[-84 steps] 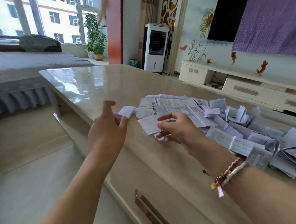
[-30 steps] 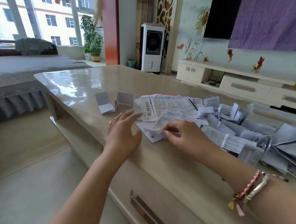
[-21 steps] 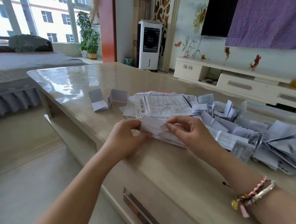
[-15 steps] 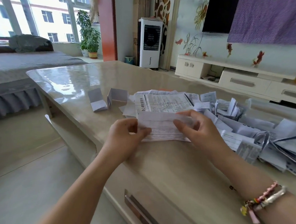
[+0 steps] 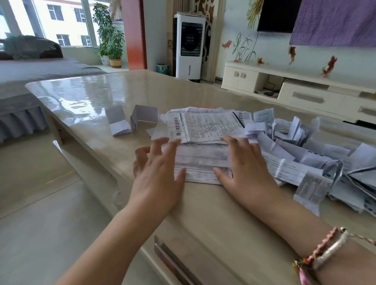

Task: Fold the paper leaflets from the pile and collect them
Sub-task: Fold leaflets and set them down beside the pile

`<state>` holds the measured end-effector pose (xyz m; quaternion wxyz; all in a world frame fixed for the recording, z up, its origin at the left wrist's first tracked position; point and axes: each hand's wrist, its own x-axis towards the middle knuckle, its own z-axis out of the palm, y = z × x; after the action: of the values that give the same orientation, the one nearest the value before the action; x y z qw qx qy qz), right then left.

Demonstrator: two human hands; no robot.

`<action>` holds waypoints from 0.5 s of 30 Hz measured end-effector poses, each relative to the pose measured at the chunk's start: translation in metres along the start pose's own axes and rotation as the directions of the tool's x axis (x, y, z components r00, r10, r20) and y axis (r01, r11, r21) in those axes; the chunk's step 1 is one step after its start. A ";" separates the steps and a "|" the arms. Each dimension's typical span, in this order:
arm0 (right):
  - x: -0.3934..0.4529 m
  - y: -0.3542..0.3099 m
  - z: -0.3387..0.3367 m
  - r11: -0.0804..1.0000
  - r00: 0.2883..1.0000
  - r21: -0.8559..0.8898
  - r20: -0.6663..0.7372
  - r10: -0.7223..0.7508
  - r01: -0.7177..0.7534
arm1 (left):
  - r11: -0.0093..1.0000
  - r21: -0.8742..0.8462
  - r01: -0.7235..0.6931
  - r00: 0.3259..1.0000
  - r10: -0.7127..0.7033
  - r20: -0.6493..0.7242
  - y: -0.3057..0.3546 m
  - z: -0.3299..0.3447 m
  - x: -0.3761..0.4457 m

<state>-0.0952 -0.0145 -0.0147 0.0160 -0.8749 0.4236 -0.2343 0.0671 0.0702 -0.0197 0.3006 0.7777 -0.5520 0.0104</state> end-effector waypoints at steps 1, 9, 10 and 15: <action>0.000 0.000 -0.001 0.999 0.999 0.019 -0.027 -0.041 0.041 | 0.999 -0.008 -0.037 0.999 0.037 0.001 -0.001 0.000 0.001; -0.003 -0.004 -0.002 0.955 0.962 0.197 0.117 -0.248 0.223 | 0.955 -0.071 -0.288 0.949 0.295 0.110 -0.023 0.005 0.009; -0.003 -0.003 -0.001 0.954 0.962 0.205 0.119 -0.244 0.217 | 0.951 -0.077 -0.299 0.943 0.307 0.131 -0.026 0.004 0.009; -0.002 0.001 -0.001 0.948 0.959 0.220 0.112 -0.259 0.230 | 0.949 -0.127 -0.290 0.938 0.308 0.158 -0.031 0.000 0.014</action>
<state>-0.0971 -0.0133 -0.0145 0.1065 -0.9286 0.2829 -0.2154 0.0991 0.0647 -0.0291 0.2847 0.6663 -0.6880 -0.0408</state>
